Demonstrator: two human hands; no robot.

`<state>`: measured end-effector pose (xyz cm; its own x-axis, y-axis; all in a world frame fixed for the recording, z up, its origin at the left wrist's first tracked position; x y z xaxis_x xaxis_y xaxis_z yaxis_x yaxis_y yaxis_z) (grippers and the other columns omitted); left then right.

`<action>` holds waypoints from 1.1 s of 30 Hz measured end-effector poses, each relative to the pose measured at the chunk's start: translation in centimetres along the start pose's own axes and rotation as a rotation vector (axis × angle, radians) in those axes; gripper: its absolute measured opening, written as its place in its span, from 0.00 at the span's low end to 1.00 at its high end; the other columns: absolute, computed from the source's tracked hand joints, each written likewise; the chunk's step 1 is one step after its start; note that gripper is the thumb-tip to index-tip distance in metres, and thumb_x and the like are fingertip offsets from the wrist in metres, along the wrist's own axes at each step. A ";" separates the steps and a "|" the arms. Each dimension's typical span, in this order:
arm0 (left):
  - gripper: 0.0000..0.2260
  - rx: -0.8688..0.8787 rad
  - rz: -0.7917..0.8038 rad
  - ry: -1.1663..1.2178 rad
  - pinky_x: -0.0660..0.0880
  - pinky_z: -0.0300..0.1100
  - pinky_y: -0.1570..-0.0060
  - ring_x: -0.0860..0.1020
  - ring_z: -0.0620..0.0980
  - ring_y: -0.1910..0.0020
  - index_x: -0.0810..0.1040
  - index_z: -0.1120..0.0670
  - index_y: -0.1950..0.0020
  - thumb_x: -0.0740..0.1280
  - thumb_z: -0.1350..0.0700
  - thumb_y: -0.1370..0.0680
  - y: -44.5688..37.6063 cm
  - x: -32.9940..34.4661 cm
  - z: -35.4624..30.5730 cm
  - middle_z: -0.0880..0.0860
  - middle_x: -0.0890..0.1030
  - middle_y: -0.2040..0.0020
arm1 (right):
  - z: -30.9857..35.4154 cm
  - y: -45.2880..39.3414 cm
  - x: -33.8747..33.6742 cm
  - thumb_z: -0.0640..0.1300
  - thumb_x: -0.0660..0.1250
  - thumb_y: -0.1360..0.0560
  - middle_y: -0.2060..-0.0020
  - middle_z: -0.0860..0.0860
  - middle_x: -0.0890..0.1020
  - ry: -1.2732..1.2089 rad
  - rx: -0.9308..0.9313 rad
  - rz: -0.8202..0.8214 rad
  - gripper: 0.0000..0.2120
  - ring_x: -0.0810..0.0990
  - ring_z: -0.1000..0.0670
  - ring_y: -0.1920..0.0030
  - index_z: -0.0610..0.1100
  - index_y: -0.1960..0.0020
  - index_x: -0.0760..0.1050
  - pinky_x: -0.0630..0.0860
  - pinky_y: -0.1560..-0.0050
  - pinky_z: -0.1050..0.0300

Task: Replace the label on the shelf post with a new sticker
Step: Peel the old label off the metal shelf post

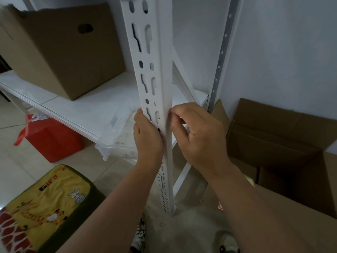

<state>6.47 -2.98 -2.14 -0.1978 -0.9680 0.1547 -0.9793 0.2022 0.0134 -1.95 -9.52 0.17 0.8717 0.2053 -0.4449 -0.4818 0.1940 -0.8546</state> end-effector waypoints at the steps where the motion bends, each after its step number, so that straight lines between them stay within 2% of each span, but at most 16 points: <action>1: 0.20 0.006 0.000 -0.006 0.77 0.41 0.57 0.78 0.39 0.66 0.75 0.48 0.62 0.48 0.48 0.17 0.0 0.0 0.0 0.46 0.79 0.67 | -0.1 0.1 0.1 0.38 0.66 0.23 0.56 0.45 0.83 -0.004 0.004 0.037 0.05 0.79 0.51 0.57 0.38 0.52 0.79 0.75 0.53 0.67; 3: 0.20 0.007 -0.004 -0.022 0.77 0.40 0.58 0.79 0.40 0.66 0.75 0.48 0.61 0.48 0.48 0.17 0.0 -0.1 -0.1 0.46 0.79 0.67 | -0.1 0.5 0.2 0.40 0.64 0.23 0.54 0.46 0.83 -0.076 0.069 0.076 0.07 0.78 0.53 0.53 0.39 0.51 0.79 0.73 0.49 0.71; 7: 0.20 -0.003 0.005 -0.055 0.74 0.37 0.59 0.78 0.43 0.63 0.75 0.48 0.59 0.47 0.48 0.16 0.1 -0.1 -0.4 0.48 0.78 0.63 | 0.1 0.6 0.0 0.39 0.65 0.23 0.52 0.49 0.83 -0.282 0.249 -0.007 0.08 0.79 0.56 0.50 0.39 0.45 0.78 0.76 0.50 0.71; 12: 0.21 -0.007 0.012 -0.051 0.72 0.38 0.60 0.77 0.39 0.66 0.74 0.49 0.62 0.47 0.49 0.17 0.2 -0.2 -0.6 0.48 0.77 0.65 | 0.0 -0.1 0.1 0.39 0.66 0.23 0.57 0.58 0.78 -0.270 0.290 -0.038 0.07 0.79 0.58 0.52 0.39 0.47 0.80 0.77 0.54 0.71; 15: 0.20 -0.009 0.026 -0.055 0.71 0.35 0.63 0.75 0.34 0.72 0.73 0.49 0.61 0.47 0.49 0.17 0.2 -0.3 -0.6 0.47 0.76 0.66 | -0.2 -0.7 -0.2 0.42 0.66 0.23 0.58 0.55 0.82 -0.215 0.277 0.028 0.07 0.77 0.61 0.54 0.40 0.48 0.80 0.76 0.56 0.73; 18: 0.20 -0.007 0.042 -0.053 0.71 0.34 0.63 0.76 0.36 0.69 0.73 0.50 0.60 0.47 0.49 0.16 0.3 -0.3 -0.7 0.47 0.76 0.65 | -0.1 -1.2 -0.5 0.46 0.64 0.22 0.58 0.53 0.84 -0.134 0.252 0.079 0.10 0.79 0.60 0.58 0.42 0.48 0.80 0.79 0.57 0.67; 22: 0.20 -0.021 0.028 -0.041 0.70 0.33 0.64 0.76 0.37 0.67 0.74 0.48 0.60 0.47 0.48 0.16 0.3 -0.2 -0.8 0.46 0.76 0.65 | 0.0 -1.5 -0.7 0.45 0.64 0.22 0.64 0.51 0.83 -0.073 0.212 0.089 0.09 0.80 0.53 0.66 0.42 0.52 0.79 0.80 0.65 0.52; 26: 0.20 -0.031 0.017 -0.037 0.70 0.36 0.62 0.75 0.41 0.66 0.74 0.51 0.59 0.48 0.48 0.17 0.1 -0.2 -0.6 0.49 0.77 0.64 | 0.1 -1.5 -0.3 0.44 0.64 0.23 0.68 0.51 0.81 -0.051 0.197 0.058 0.08 0.78 0.53 0.70 0.42 0.55 0.79 0.77 0.69 0.52; 29: 0.20 -0.018 0.023 -0.047 0.72 0.35 0.63 0.76 0.39 0.68 0.75 0.51 0.58 0.47 0.48 0.17 0.2 -0.2 -0.5 0.49 0.78 0.63 | 0.1 -1.5 -0.1 0.43 0.66 0.25 0.68 0.57 0.78 -0.134 0.283 0.011 0.06 0.78 0.54 0.64 0.42 0.56 0.79 0.76 0.66 0.60; 31: 0.19 -0.031 0.023 -0.045 0.71 0.35 0.62 0.77 0.41 0.65 0.75 0.50 0.56 0.47 0.48 0.16 0.3 -0.3 -0.7 0.49 0.78 0.62 | -0.1 -1.3 0.0 0.43 0.66 0.25 0.68 0.61 0.77 -0.206 0.378 0.003 0.05 0.79 0.56 0.61 0.44 0.56 0.80 0.77 0.62 0.62; 33: 0.19 -0.033 0.022 -0.054 0.70 0.35 0.63 0.77 0.44 0.63 0.75 0.48 0.56 0.47 0.48 0.16 0.4 -0.3 -0.8 0.48 0.78 0.62 | -0.6 -1.0 0.2 0.44 0.66 0.25 0.67 0.59 0.80 -0.321 0.513 0.004 0.04 0.81 0.55 0.63 0.47 0.57 0.79 0.80 0.60 0.58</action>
<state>6.18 -2.48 -1.36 -0.2220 -0.9697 0.1019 -0.9729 0.2273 0.0429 -1.25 -10.27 0.73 0.8377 0.4709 -0.2766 -0.5364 0.6139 -0.5792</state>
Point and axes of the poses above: each hand's wrist, its own y-axis away from the middle knuckle, its own x-axis out of the palm, z = x × y, the point moved 2 cm from there along -y, towards the middle knuckle
